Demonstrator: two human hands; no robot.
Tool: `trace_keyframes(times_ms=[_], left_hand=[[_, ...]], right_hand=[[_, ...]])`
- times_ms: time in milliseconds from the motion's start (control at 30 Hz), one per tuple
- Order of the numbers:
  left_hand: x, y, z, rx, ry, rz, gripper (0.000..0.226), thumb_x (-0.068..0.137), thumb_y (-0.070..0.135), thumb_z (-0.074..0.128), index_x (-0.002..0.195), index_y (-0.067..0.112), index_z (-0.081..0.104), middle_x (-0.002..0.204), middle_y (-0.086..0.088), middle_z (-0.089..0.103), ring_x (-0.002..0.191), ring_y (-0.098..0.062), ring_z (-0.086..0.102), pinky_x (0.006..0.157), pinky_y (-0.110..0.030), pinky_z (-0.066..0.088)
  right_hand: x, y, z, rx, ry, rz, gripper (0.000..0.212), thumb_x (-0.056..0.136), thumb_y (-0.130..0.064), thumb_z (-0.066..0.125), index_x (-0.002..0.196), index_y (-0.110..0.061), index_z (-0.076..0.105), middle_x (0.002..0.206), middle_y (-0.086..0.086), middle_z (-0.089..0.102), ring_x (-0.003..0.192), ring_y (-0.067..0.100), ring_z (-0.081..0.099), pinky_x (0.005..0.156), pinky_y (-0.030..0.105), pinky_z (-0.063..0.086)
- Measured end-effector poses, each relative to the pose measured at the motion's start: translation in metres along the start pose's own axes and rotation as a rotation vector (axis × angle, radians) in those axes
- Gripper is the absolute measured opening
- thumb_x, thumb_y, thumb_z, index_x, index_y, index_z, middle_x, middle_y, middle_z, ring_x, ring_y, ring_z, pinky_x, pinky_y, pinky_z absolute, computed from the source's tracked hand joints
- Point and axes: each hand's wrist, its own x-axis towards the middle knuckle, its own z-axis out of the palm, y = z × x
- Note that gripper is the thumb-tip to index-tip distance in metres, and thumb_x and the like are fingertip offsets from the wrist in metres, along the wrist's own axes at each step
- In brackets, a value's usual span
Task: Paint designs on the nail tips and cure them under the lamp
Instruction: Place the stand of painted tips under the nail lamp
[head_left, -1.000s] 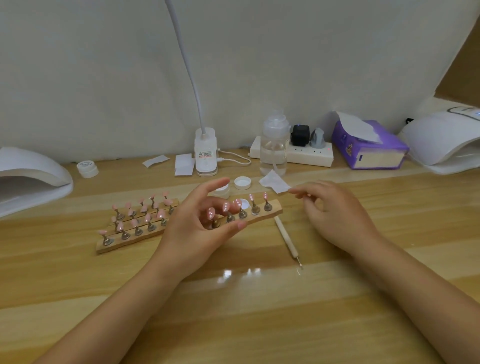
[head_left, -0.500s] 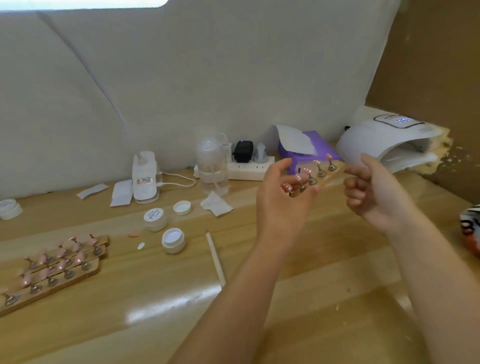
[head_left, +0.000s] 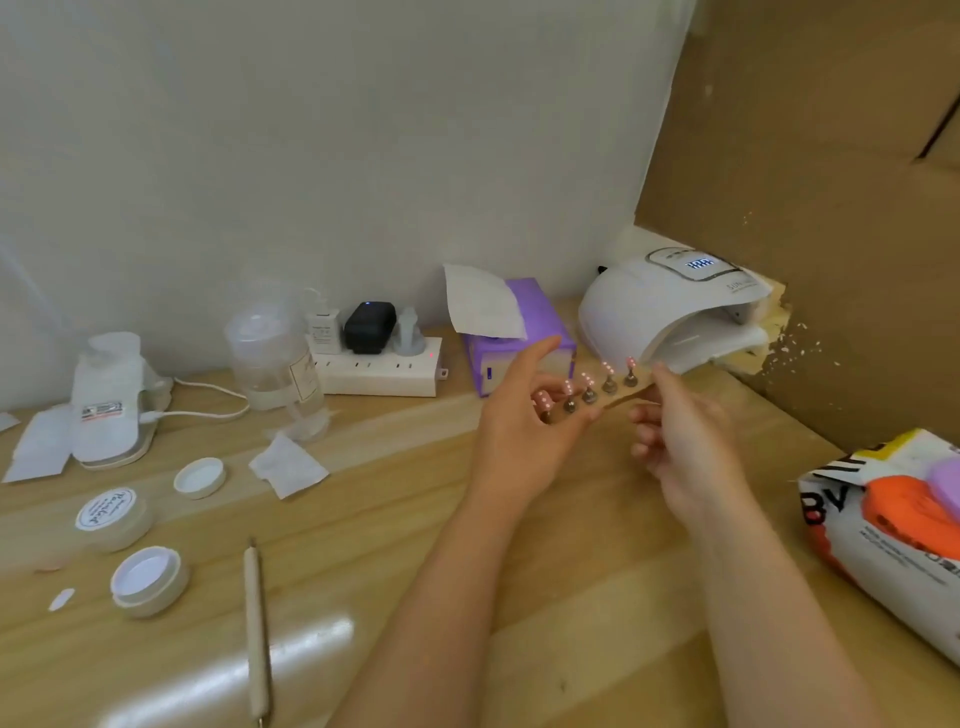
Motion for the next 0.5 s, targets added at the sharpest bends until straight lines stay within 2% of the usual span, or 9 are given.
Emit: trace_keyframes(times_ms=[67, 133, 267, 400, 500], left_hand=[[0.002, -0.002, -0.005, 0.017, -0.031, 0.024, 0.061, 0.070, 0.011, 0.078, 0.104, 0.049, 0.043, 0.076, 0.016, 0.058, 0.069, 0.010, 0.049, 0.066, 0.000, 0.036], [0.005, -0.004, -0.009, 0.014, -0.059, 0.042, 0.062, 0.070, 0.010, 0.078, 0.111, 0.043, 0.044, 0.076, 0.017, 0.059, 0.068, 0.009, 0.048, 0.066, 0.000, 0.036], [0.007, -0.004, -0.009, -0.001, -0.113, 0.072, 0.068, 0.069, 0.008, 0.078, 0.114, 0.044, 0.041, 0.080, 0.016, 0.062, 0.072, 0.002, 0.052, 0.066, -0.002, 0.037], [0.007, -0.004, -0.011, -0.045, -0.035, 0.082, 0.079, 0.065, 0.006, 0.080, 0.120, 0.041, 0.036, 0.106, 0.019, 0.052, 0.095, 0.019, 0.048, 0.075, 0.005, 0.033], [0.011, -0.005, -0.014, -0.069, 0.061, 0.046, 0.088, 0.060, 0.014, 0.084, 0.131, 0.031, 0.036, 0.118, 0.021, 0.044, 0.112, 0.005, 0.044, 0.084, 0.006, 0.028]], right_hand=[[0.004, -0.005, -0.006, -0.086, -0.072, 0.013, 0.021, 0.091, -0.024, 0.055, 0.074, -0.012, 0.057, 0.040, -0.005, 0.054, 0.030, 0.002, 0.040, 0.032, 0.012, 0.033], [0.006, -0.013, -0.014, -0.194, -0.182, 0.019, 0.021, 0.091, -0.021, 0.056, 0.075, -0.008, 0.059, 0.045, -0.003, 0.060, 0.034, 0.002, 0.048, 0.033, 0.013, 0.038], [0.006, -0.031, -0.026, -0.256, -0.321, 0.045, 0.017, 0.088, -0.017, 0.056, 0.080, -0.003, 0.062, 0.054, 0.001, 0.067, 0.044, 0.003, 0.060, 0.038, 0.014, 0.046], [0.002, -0.032, -0.030, -0.141, -0.211, 0.036, 0.014, 0.090, -0.012, 0.055, 0.080, -0.002, 0.061, 0.052, 0.001, 0.066, 0.046, 0.004, 0.062, 0.044, 0.013, 0.050], [0.000, -0.029, -0.032, 0.064, -0.044, 0.040, 0.012, 0.091, -0.011, 0.055, 0.082, -0.004, 0.058, 0.056, 0.003, 0.066, 0.048, 0.004, 0.063, 0.047, 0.013, 0.052]])
